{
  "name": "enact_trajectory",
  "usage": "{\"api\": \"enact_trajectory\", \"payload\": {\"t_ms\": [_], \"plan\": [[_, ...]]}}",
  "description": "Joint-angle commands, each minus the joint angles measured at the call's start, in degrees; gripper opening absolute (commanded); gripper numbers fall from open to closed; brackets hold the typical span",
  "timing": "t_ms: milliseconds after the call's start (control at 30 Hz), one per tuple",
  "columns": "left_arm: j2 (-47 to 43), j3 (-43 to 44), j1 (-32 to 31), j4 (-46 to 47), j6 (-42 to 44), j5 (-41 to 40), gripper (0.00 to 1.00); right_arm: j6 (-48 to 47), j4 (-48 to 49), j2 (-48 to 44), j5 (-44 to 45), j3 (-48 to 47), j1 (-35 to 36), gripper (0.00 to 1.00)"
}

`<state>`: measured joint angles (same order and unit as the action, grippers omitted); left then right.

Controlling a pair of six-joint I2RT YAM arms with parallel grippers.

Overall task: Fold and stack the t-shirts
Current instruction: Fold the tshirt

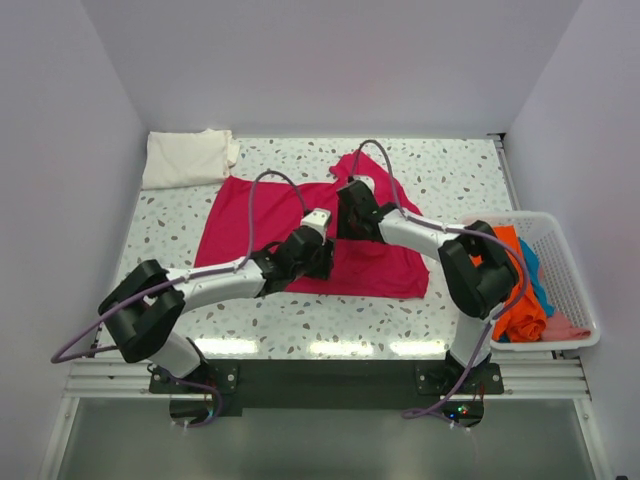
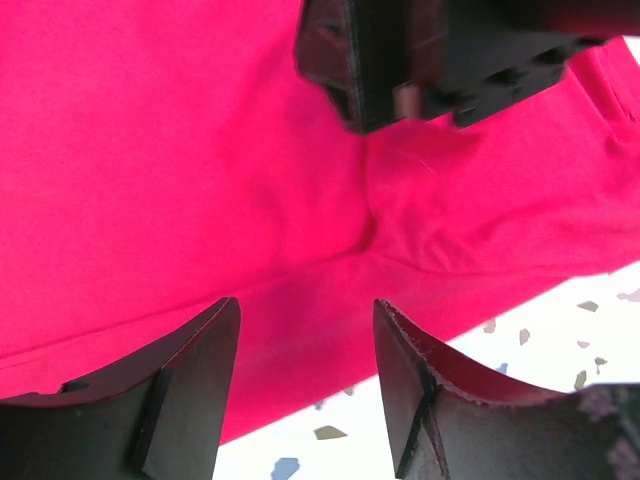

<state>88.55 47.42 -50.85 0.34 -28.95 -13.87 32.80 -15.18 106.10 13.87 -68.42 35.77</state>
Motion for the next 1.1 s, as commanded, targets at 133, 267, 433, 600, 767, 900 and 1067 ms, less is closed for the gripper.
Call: {"api": "enact_trajectory", "payload": {"t_ms": [133, 267, 433, 600, 767, 900, 1067], "plan": [[-6.81, 3.20, 10.83, -2.18, -4.27, -0.64, 0.66, -3.97, -3.27, -3.97, 5.98, -8.12, -2.89, 0.84], [-4.99, 10.55, 18.67, -5.69, -6.99, -2.30, 0.70, -6.34, -4.50, -4.42, 11.97, -10.67, -4.74, 0.99], [3.63, 22.61, 26.40, -11.49, -6.91, -11.87, 0.70, -5.82, -8.55, -0.47, 2.95, -20.51, -13.24, 0.99], [14.96, 35.09, 31.77, -15.44, -3.84, -16.70, 0.65, -8.97, -7.50, 2.79, -2.52, -26.76, -18.27, 0.98], [25.59, 45.12, 35.90, -19.23, -1.65, -19.09, 0.58, -10.65, -6.70, 5.25, -5.51, -29.66, -20.21, 0.96], [31.06, 49.17, 38.01, -20.46, -0.85, -19.27, 0.54, -11.88, -6.27, 7.80, -6.93, -31.60, -21.00, 0.92], [35.10, 51.45, 39.51, -19.41, -0.49, -17.43, 0.53, -11.97, -5.12, 11.31, -7.62, -32.73, -21.97, 0.86]]}}
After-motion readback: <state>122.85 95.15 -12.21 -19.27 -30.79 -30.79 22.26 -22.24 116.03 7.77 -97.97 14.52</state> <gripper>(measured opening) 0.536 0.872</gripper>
